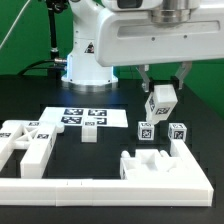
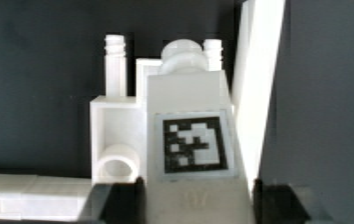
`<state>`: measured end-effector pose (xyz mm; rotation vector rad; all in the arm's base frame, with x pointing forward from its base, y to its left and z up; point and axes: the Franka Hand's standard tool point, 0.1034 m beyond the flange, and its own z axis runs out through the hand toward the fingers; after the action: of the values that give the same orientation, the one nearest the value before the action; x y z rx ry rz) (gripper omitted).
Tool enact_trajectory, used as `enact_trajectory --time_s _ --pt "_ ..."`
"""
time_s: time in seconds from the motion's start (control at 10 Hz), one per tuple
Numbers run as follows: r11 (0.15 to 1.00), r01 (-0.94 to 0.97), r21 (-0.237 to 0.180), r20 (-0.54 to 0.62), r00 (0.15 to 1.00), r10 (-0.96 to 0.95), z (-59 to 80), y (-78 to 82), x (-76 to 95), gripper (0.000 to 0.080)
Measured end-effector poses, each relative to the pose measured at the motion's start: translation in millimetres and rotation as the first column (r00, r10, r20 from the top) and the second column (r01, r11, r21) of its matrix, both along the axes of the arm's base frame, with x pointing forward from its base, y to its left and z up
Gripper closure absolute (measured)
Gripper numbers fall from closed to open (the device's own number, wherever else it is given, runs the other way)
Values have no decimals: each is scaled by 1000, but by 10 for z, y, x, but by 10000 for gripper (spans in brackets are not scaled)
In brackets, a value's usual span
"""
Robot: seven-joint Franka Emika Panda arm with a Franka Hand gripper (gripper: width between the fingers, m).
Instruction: Assemble chair
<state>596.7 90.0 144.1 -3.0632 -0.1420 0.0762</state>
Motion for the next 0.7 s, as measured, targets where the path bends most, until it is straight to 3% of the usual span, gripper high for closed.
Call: enact_trajectory --time_s 0.3,0.5,0.7 --pt "1000 12 17 247 969 -16 -48 71 132 517" --pt "999 12 48 472 881 -33 -88 199 366 517" --pt "998 10 55 572 819 -39 -93 195 354 517"
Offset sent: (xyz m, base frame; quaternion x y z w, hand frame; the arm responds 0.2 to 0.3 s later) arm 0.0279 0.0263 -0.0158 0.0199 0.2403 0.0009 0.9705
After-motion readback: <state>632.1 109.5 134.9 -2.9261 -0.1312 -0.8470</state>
